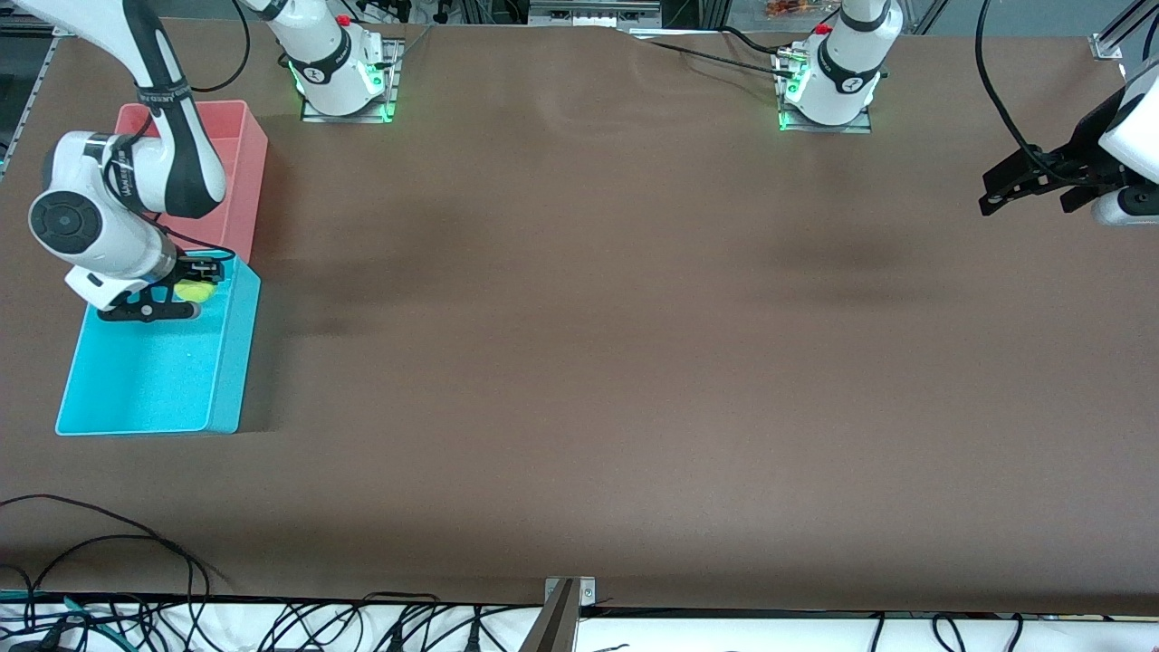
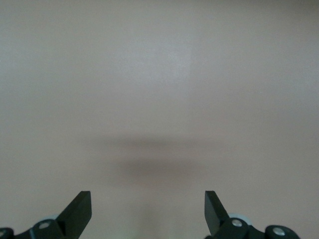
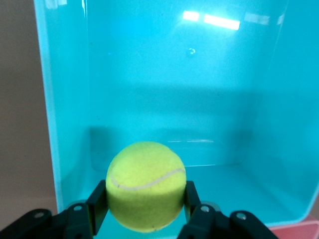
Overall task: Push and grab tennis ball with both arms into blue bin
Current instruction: 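Lift the ball with the right gripper over the cyan bin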
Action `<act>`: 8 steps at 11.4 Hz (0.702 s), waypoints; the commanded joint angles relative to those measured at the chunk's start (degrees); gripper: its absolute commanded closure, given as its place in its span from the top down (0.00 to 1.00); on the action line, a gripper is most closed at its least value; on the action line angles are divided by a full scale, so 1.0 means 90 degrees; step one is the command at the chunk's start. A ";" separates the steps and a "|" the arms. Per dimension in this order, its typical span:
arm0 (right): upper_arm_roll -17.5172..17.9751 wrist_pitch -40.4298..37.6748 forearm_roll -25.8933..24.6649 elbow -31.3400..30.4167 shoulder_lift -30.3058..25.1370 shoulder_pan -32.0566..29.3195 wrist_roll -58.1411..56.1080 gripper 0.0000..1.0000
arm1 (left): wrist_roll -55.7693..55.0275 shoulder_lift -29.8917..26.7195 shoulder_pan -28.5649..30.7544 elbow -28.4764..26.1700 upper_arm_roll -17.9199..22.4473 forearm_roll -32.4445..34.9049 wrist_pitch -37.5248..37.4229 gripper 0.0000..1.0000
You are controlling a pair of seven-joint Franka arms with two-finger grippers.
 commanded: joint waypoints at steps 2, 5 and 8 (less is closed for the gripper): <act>0.0005 0.0158 0.0373 0.0061 0.0346 -0.0084 -0.0113 0.57 | -0.0016 0.0081 -0.0026 0.0198 -0.0012 -0.0081 -0.0152 1.00; 0.0014 0.0129 0.0374 0.0080 0.0375 -0.0084 -0.0132 1.00 | -0.0026 0.0081 -0.0026 0.0188 -0.0012 -0.0081 -0.0152 1.00; 0.0005 0.0090 0.0383 0.0100 0.0346 -0.0084 -0.0279 1.00 | 0.0042 0.0081 0.0013 0.0198 -0.0012 -0.0081 -0.0152 1.00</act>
